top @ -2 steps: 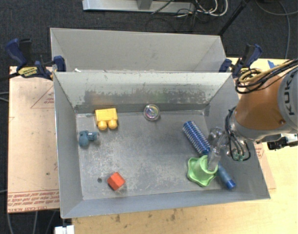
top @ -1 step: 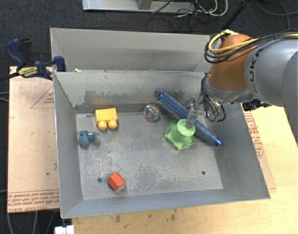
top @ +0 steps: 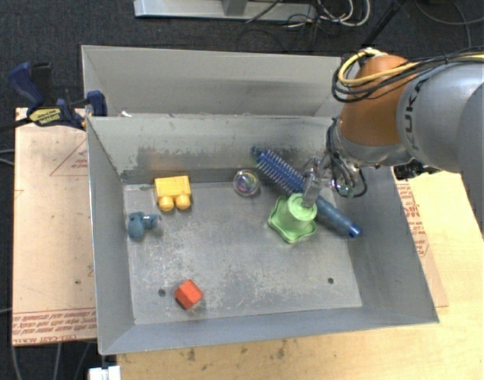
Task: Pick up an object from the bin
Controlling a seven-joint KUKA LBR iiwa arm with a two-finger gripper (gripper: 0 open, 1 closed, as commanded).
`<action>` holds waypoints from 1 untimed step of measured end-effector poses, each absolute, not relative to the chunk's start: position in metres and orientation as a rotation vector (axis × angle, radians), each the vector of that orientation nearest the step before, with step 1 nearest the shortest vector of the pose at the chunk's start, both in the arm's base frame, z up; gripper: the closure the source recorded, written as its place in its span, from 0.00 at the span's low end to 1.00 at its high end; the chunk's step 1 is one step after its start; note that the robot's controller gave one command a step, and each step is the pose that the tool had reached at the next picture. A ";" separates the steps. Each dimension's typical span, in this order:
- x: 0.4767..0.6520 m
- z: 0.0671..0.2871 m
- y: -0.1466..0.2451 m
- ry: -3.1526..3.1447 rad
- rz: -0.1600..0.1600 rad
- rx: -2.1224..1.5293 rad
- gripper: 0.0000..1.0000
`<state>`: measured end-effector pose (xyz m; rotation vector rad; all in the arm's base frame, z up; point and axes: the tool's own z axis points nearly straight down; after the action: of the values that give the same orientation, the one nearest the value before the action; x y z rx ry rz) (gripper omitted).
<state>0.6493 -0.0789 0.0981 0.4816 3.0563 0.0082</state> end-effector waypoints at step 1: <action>0.649 0.098 -0.079 3.056 0.008 0.482 1.00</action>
Offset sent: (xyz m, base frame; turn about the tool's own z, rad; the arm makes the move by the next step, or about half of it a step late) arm 0.0074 0.0156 0.0292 0.1506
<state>0.6493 -0.0789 0.0981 0.4816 3.0563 0.0083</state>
